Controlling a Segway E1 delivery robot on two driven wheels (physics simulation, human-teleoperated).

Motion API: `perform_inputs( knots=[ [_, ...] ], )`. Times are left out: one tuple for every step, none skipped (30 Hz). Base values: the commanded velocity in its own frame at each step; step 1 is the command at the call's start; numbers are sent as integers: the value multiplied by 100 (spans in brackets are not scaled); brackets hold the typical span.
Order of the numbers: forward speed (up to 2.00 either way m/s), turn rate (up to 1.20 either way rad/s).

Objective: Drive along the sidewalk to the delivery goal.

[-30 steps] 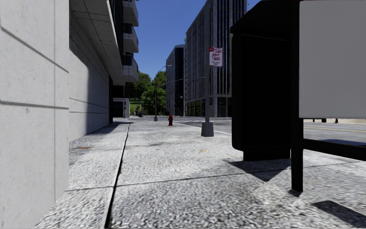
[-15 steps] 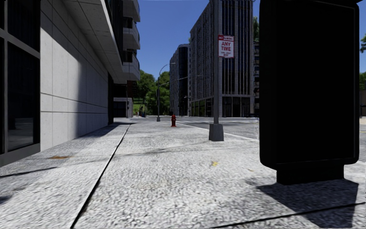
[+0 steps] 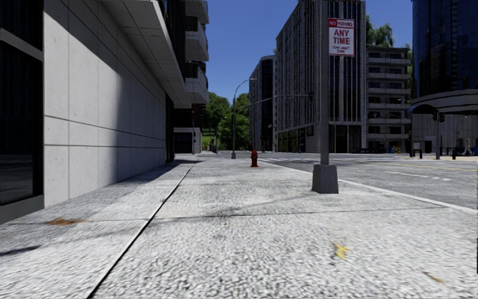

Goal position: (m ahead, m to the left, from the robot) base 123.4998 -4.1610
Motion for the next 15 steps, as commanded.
perform_inputs(
  knots=[
    [200, 40],
    [200, 40],
    [200, 40],
    [200, 40],
    [200, 40],
    [200, 40],
    [200, 40],
    [200, 40],
    [200, 39],
    [200, 29],
    [200, 19],
    [200, 19],
    [200, 14],
    [200, 0],
    [200, 0]
  ],
)
